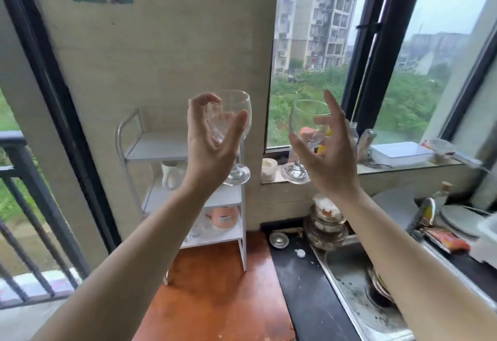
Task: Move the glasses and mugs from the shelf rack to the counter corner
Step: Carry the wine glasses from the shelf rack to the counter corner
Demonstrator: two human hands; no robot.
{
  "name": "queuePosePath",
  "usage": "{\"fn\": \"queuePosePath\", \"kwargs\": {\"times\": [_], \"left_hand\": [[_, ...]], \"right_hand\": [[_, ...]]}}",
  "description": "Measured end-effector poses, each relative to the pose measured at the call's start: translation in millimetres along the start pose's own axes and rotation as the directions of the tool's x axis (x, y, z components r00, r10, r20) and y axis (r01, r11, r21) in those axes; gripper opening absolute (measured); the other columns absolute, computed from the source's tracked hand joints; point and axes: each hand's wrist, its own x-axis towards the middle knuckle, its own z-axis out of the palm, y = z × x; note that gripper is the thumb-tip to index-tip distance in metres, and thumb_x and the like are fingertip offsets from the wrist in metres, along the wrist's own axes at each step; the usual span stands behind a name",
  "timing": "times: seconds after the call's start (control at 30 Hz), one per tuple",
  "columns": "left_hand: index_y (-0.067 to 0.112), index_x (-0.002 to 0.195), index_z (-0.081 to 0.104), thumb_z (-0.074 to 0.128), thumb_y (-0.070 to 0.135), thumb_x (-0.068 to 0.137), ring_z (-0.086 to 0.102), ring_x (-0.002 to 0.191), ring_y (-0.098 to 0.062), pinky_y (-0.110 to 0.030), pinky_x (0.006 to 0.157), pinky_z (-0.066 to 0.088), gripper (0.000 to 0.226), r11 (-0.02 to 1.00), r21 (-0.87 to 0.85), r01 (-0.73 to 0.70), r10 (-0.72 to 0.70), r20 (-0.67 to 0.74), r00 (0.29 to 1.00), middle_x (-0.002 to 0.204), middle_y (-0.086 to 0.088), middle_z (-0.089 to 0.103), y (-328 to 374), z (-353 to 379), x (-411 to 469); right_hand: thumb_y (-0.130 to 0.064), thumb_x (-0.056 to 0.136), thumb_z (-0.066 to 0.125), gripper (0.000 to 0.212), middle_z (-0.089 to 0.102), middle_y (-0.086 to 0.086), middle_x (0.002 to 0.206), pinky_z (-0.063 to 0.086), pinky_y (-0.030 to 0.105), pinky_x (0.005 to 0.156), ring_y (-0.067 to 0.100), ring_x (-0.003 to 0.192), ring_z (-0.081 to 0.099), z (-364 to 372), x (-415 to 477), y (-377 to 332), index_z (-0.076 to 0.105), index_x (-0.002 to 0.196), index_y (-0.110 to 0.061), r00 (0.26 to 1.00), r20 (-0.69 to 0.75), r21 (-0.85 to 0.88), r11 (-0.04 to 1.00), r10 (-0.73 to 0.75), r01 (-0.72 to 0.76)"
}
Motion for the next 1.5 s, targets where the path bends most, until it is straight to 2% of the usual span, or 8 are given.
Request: {"fn": "queuePosePath", "kwargs": {"times": [0.13, 0.23, 0.33, 0.43, 0.63, 0.8, 1.03, 1.5], "left_hand": [[0.012, 0.114, 0.042, 0.075, 0.024, 0.089, 0.063, 0.102, -0.024, -0.041, 0.093, 0.052, 0.043, 0.99, -0.134, 0.055, -0.035, 0.146, 0.989, 0.113, 0.002, 0.055, 28, 80, -42], [0.012, 0.113, 0.039, 0.074, 0.024, 0.089, 0.063, 0.099, 0.002, -0.016, 0.083, 0.05, 0.045, 0.968, -0.23, 0.098, -0.04, 0.246, 0.968, 0.109, 0.023, 0.058, 54, 151, -77], [0.022, 0.111, 0.039, 0.074, 0.03, 0.088, 0.063, 0.11, -0.011, -0.043, 0.091, 0.055, 0.044, 0.942, -0.303, 0.144, -0.039, 0.328, 0.944, 0.121, -0.01, 0.057, 89, 226, -111], [0.039, 0.107, 0.039, 0.075, 0.037, 0.087, 0.064, 0.111, -0.027, -0.058, 0.09, 0.052, 0.041, 0.92, -0.35, 0.178, -0.02, 0.41, 0.912, 0.12, -0.013, 0.058, 130, 309, -151], [0.032, 0.11, 0.045, 0.075, 0.036, 0.086, 0.067, 0.106, -0.018, -0.049, 0.088, 0.055, 0.039, 0.838, -0.469, 0.279, 0.042, 0.564, 0.825, 0.111, 0.022, 0.06, 238, 484, -254], [0.029, 0.14, 0.039, 0.081, 0.031, 0.081, 0.062, 0.11, -0.021, -0.034, 0.084, 0.057, 0.072, 0.739, -0.529, 0.416, 0.072, 0.676, 0.733, 0.126, -0.004, 0.056, 308, 592, -318], [0.018, 0.142, 0.041, 0.08, 0.03, 0.081, 0.067, 0.103, -0.008, -0.031, 0.081, 0.059, 0.073, 0.655, -0.547, 0.521, 0.161, 0.775, 0.611, 0.118, 0.013, 0.062, 371, 724, -385], [0.038, 0.123, 0.055, 0.081, 0.057, 0.07, 0.064, 0.112, -0.017, -0.046, 0.1, 0.051, 0.063, 0.557, -0.465, 0.688, 0.43, 0.87, 0.241, 0.118, -0.003, 0.064, 536, 1000, -519]], "right_hand": [[-0.049, 0.082, 0.072, 0.081, 0.051, -0.031, 0.11, 0.056, 0.046, 0.083, 0.021, 0.104, 0.065, -92, -36, 34, 0.028, 0.149, -0.047, 0.997, -0.065, -0.125, 0.991, 0.043, -0.051], [-0.049, 0.081, 0.074, 0.08, 0.058, -0.01, 0.121, 0.059, 0.035, 0.073, 0.018, 0.089, 0.069, -174, -57, 66, 0.031, 0.149, -0.047, 0.985, -0.111, -0.201, 0.968, 0.13, -0.15], [-0.047, 0.078, 0.074, 0.079, 0.056, 0.001, 0.131, 0.057, 0.043, 0.084, 0.016, 0.099, 0.066, -263, -74, 91, 0.031, 0.144, -0.056, 0.968, -0.181, -0.252, 0.943, 0.174, -0.217], [-0.045, 0.076, 0.074, 0.079, 0.059, -0.002, 0.121, 0.048, 0.014, 0.086, -0.011, 0.094, 0.058, -362, -95, 117, 0.033, 0.144, -0.053, 0.947, -0.281, -0.345, 0.904, 0.155, -0.251], [-0.054, 0.075, 0.069, 0.08, 0.053, -0.003, 0.121, 0.048, 0.017, 0.081, -0.007, 0.096, 0.058, -578, -153, 166, 0.032, 0.145, -0.052, 0.885, -0.413, -0.475, 0.777, 0.217, -0.413], [-0.052, 0.075, 0.07, 0.085, 0.053, -0.009, 0.121, 0.036, 0.009, 0.078, -0.009, 0.1, 0.053, -708, -192, 185, 0.027, 0.148, -0.049, 0.794, -0.558, -0.498, 0.667, 0.243, -0.554], [-0.055, 0.07, 0.071, 0.095, 0.043, -0.025, 0.112, 0.036, 0.017, 0.076, -0.035, 0.099, 0.037, -835, -238, 217, 0.031, 0.151, -0.026, 0.666, -0.709, -0.494, 0.511, 0.231, -0.703], [-0.057, 0.066, 0.074, 0.072, 0.047, -0.024, 0.106, 0.048, 0.025, 0.079, -0.001, 0.095, 0.054, -1075, -287, 257, 0.047, 0.13, -0.04, 0.425, -0.905, -0.42, 0.152, -0.002, -0.895]]}}
